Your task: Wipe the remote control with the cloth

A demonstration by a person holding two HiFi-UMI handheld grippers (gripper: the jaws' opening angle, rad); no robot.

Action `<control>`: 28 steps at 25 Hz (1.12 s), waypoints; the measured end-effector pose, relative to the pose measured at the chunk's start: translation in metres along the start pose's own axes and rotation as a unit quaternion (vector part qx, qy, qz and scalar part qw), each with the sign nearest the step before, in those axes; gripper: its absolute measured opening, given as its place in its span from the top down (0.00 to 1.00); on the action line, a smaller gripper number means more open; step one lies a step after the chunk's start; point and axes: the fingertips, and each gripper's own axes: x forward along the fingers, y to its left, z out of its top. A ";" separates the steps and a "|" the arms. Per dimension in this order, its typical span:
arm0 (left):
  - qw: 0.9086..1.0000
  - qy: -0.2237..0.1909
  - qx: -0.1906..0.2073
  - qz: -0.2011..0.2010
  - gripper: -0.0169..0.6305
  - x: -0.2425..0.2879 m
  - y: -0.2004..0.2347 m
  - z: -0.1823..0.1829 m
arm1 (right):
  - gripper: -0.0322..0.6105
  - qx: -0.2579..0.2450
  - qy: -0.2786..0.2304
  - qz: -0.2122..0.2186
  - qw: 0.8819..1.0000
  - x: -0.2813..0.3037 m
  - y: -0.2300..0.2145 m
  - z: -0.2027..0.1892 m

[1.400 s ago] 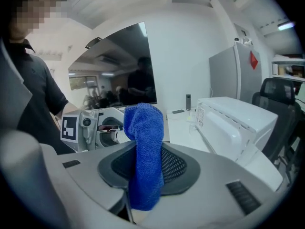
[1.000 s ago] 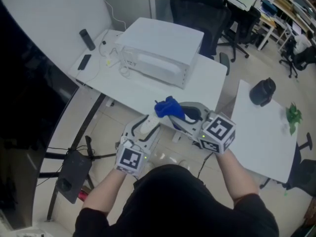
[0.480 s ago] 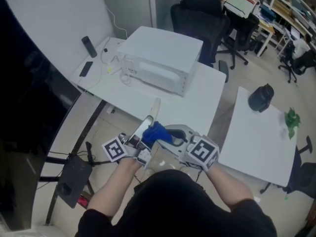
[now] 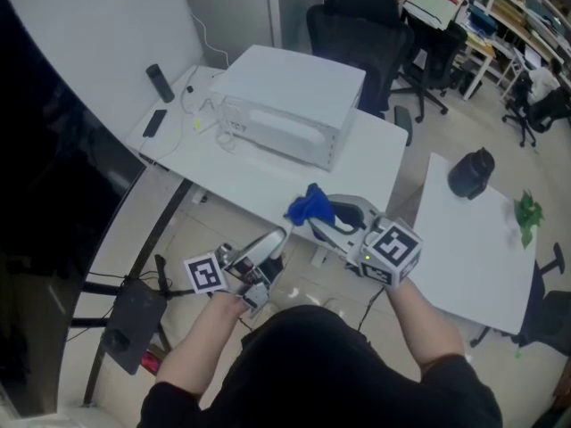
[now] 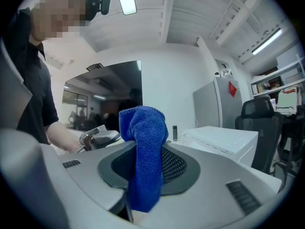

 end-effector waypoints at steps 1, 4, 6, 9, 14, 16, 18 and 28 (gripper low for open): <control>1.000 -0.003 0.000 0.000 0.66 -0.001 0.000 0.001 | 0.76 -0.001 -0.005 -0.002 1.000 -0.002 -0.001 0.004; 1.000 -0.025 0.000 -0.001 0.66 -0.002 -0.001 0.011 | 0.76 -0.008 -0.020 0.010 1.000 -0.007 0.009 0.012; 0.999 -0.047 0.001 -0.003 0.66 -0.003 -0.002 0.023 | 0.76 -0.018 -0.015 0.036 0.999 -0.006 0.028 0.008; 0.997 -0.074 0.001 -0.009 0.66 -0.002 -0.005 0.037 | 0.76 -0.032 0.012 0.081 0.996 0.003 0.059 -0.005; 0.997 -0.069 -0.002 -0.021 0.66 0.004 -0.011 0.034 | 0.76 -0.033 0.042 0.116 0.992 0.018 0.082 -0.021; 0.998 -0.053 -0.004 -0.019 0.66 0.005 -0.011 0.025 | 0.76 -0.031 0.038 0.110 0.993 0.018 0.076 -0.021; 0.999 -0.034 -0.003 -0.016 0.66 0.005 -0.010 0.018 | 0.76 -0.027 0.029 0.093 0.995 0.015 0.063 -0.016; 0.999 0.046 0.004 -0.002 0.66 0.008 0.005 -0.016 | 0.76 -0.008 0.010 -0.001 1.000 -0.009 -0.001 -0.008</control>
